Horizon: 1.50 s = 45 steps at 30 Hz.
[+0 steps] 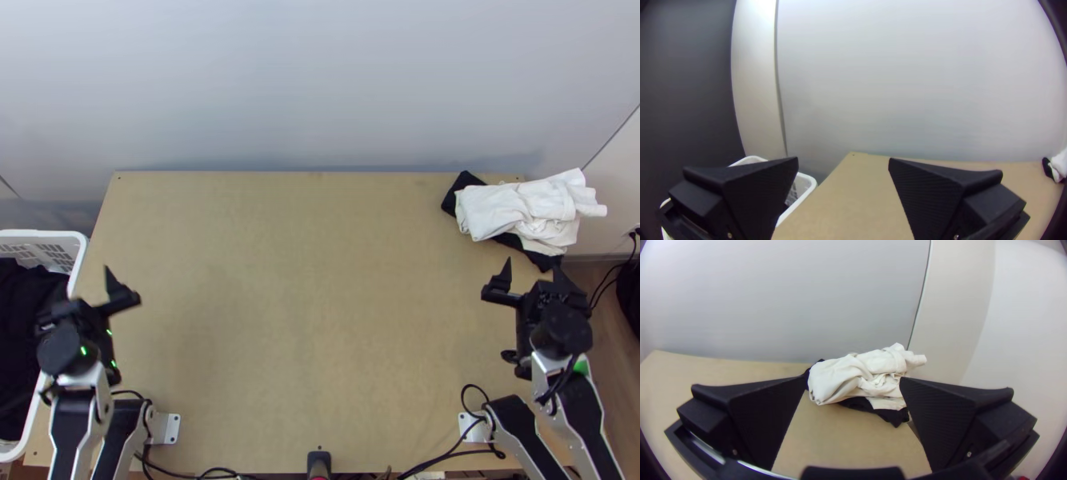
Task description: Fold the t-shirt
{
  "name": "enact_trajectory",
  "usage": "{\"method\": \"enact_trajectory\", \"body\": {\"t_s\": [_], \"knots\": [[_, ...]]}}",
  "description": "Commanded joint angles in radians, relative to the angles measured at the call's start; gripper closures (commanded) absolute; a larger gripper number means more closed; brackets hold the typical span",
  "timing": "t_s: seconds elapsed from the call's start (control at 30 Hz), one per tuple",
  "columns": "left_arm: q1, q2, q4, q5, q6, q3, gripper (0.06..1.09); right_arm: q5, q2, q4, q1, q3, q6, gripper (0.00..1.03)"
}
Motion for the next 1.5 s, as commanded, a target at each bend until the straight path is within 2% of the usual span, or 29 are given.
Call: {"method": "enact_trajectory", "body": {"t_s": [0.0,0.23,0.37,0.63,1.03,1.47], "knots": [[0.185,0.298,-0.015,0.009,-0.096,0.208,0.1,0.002,0.111,-0.092,0.008,0.116,0.06,0.04],[0.317,0.453,0.011,0.023,-0.106,0.23,0.1,0.003,0.109,-0.144,-0.001,0.118,0.061,0.04],[0.526,0.583,0.011,0.165,-0.142,0.282,0.1,0.003,0.109,-0.164,-0.004,0.128,0.061,0.04],[0.797,0.87,0.063,0.277,-0.111,0.411,0.1,0.003,0.128,-0.17,-0.004,0.13,0.063,0.04],[1.075,1.264,0.161,0.311,-0.033,0.534,0.11,0.005,0.157,-0.167,0.045,0.131,0.04,0.04],[1.136,1.682,0.144,0.297,0.013,0.738,0.11,0.005,0.221,-0.178,0.061,0.184,0.0,0.04]]}}
